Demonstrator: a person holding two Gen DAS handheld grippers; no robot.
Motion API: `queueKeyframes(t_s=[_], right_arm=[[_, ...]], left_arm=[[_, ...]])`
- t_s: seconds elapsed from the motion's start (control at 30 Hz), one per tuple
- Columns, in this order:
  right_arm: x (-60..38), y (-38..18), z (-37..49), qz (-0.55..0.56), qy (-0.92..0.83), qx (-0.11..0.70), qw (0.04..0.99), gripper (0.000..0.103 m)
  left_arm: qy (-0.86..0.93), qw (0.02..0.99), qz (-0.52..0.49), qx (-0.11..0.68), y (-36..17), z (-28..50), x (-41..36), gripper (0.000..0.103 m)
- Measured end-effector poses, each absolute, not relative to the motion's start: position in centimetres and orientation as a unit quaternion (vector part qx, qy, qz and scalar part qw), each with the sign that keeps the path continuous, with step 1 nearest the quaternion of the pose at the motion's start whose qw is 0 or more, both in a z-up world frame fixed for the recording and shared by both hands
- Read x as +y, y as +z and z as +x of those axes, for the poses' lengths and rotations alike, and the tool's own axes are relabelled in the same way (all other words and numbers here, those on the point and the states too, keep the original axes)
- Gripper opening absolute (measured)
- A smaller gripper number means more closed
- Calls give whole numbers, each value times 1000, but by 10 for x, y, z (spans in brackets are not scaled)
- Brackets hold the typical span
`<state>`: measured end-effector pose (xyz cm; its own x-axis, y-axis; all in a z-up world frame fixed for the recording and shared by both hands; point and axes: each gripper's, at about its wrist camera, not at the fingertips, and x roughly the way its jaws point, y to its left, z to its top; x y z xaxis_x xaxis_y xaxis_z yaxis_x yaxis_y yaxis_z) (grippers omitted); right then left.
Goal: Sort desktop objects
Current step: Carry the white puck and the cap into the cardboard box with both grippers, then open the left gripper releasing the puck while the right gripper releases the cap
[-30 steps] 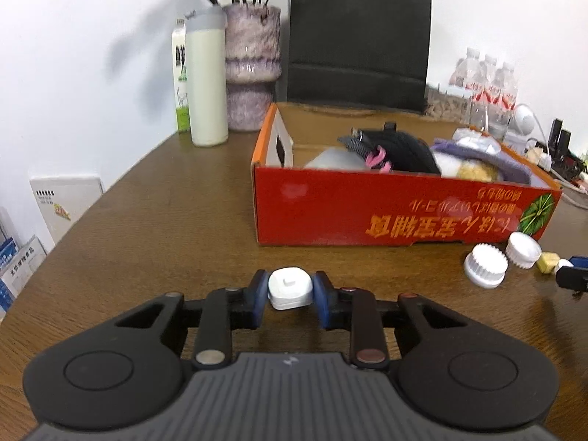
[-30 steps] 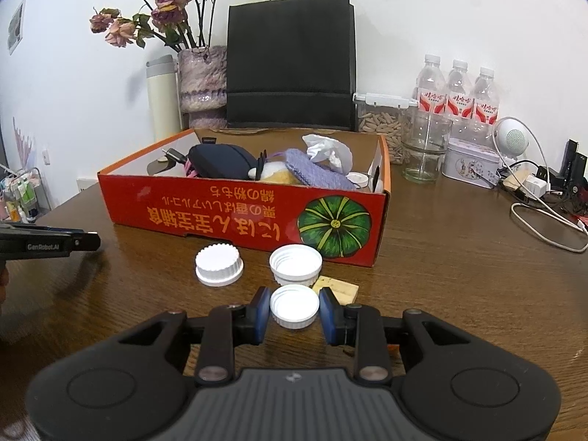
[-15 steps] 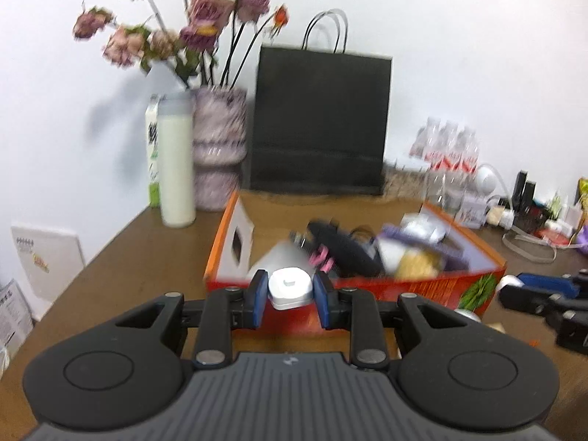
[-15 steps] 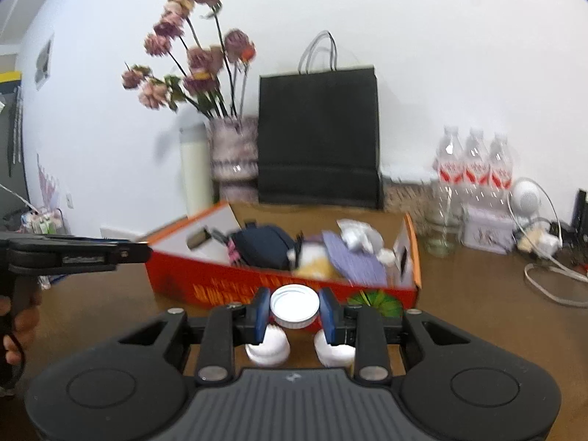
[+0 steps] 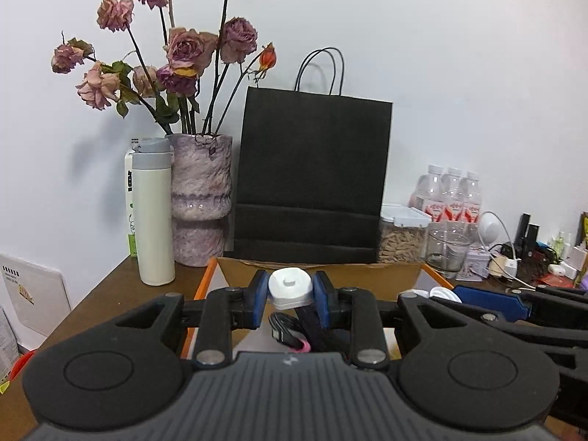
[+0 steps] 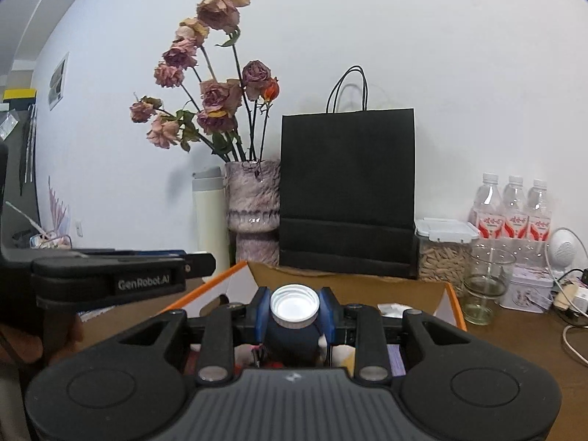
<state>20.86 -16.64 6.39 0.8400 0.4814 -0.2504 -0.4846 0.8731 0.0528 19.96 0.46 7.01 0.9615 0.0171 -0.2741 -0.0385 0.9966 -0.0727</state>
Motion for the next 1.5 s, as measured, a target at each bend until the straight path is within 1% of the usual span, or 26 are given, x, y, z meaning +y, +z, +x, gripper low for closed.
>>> queueKeyframes(t_s=[0.2, 0.4, 0.63, 0.83, 1.13, 1.17, 1.2, 1.23, 1.27, 1.3, 1.33, 1.4, 1.43, 1.47, 1.5], right_arm=[[-157, 56, 248, -2, 243, 139, 960, 28], [-154, 40, 285, -10, 233, 167, 958, 28], [-153, 26, 315, -25, 218, 187, 958, 28], [-150, 12, 322, -36, 219, 210, 952, 28], [-148, 9, 315, -42, 222, 209, 951, 28], [-148, 9, 314, -41, 222, 208, 952, 29], [-148, 9, 314, -41, 223, 208, 951, 33], [-148, 9, 314, -40, 224, 208, 951, 44], [-149, 9, 314, -39, 223, 207, 952, 56], [-149, 9, 313, -39, 222, 205, 953, 60], [-149, 9, 312, -39, 222, 202, 953, 64], [-151, 10, 311, -36, 223, 195, 954, 74], [-151, 10, 310, -34, 222, 192, 955, 84], [-151, 11, 309, -33, 221, 188, 956, 90], [-152, 11, 307, -33, 221, 184, 957, 91]], left_arm=[[23, 988, -24, 152, 59, 235, 8, 28], [23, 984, -14, 177, 44, 269, 11, 28], [27, 978, -14, 206, 28, 300, 20, 28], [23, 973, -8, 228, 16, 309, 21, 28], [22, 974, 3, 224, 16, 305, 15, 28], [24, 975, 3, 223, 16, 304, 15, 29], [25, 975, 4, 221, 16, 304, 15, 35], [27, 975, 3, 219, 17, 303, 15, 51], [31, 976, -1, 214, 18, 302, 16, 61], [36, 978, -4, 205, 18, 299, 16, 80], [39, 980, -6, 194, 20, 296, 16, 91], [43, 984, -6, 175, 22, 290, 16, 102], [48, 985, -6, 167, 23, 288, 15, 103], [50, 985, -5, 164, 23, 287, 14, 103], [52, 985, -3, 163, 22, 286, 13, 103]])
